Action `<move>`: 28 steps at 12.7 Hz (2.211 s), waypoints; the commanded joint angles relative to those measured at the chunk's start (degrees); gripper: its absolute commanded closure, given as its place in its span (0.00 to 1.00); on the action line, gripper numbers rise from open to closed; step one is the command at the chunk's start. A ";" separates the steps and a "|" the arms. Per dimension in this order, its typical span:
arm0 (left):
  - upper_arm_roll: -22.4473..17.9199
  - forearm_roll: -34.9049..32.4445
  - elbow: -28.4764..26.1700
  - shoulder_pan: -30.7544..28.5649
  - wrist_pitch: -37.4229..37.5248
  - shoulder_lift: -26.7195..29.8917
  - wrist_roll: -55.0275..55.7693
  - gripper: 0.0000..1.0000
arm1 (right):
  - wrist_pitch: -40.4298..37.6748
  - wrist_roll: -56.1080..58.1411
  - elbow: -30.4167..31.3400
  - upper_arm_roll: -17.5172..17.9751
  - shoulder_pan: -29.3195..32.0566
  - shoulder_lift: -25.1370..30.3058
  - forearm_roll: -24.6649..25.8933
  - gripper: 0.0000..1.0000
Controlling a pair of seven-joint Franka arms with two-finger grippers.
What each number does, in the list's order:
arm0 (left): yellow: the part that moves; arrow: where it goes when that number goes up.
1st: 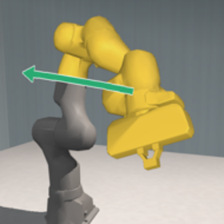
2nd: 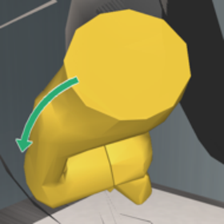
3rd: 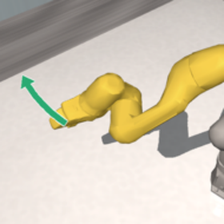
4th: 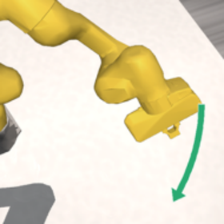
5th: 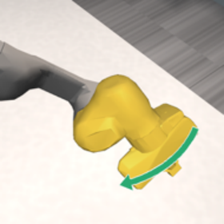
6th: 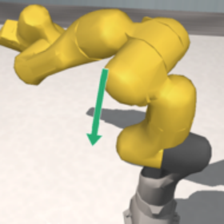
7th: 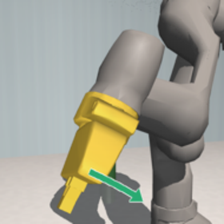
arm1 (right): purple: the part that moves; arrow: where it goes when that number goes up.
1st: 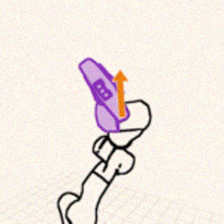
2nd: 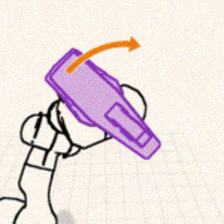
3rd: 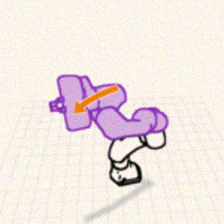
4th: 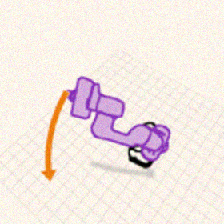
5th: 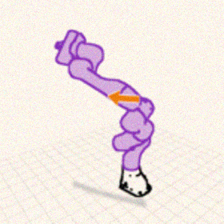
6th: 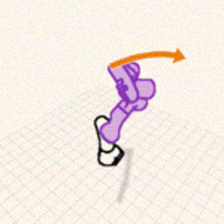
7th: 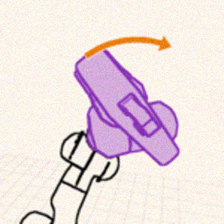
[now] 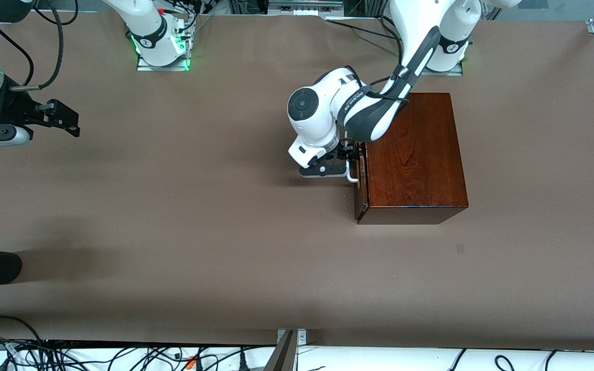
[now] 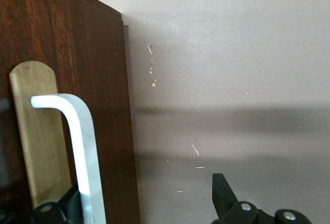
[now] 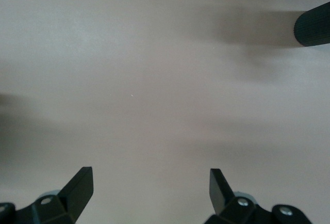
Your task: Open drawer, take yellow block, close drawer
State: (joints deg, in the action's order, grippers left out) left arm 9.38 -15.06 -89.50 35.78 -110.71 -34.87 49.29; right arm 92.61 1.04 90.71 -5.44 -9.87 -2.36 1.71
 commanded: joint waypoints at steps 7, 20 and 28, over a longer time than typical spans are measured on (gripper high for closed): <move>0.11 4.77 1.79 1.57 -5.04 -1.07 1.51 0.00 | -0.33 -0.33 -0.62 -0.54 -0.15 -0.19 -0.92 0.00; 0.11 7.23 5.65 3.06 -6.80 -2.48 3.45 0.00 | -0.33 -0.33 -0.62 -0.54 -0.15 -0.19 -0.92 0.00; 0.11 9.16 5.74 3.15 -6.80 -2.66 3.71 0.00 | -0.33 -0.33 -0.62 -0.54 -0.15 -0.19 -0.92 0.00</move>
State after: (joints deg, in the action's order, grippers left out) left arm 8.93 -10.90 -86.64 37.97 -114.75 -35.69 51.27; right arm 92.61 1.04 90.71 -5.65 -9.87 -2.37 1.71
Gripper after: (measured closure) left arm 0.000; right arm 0.000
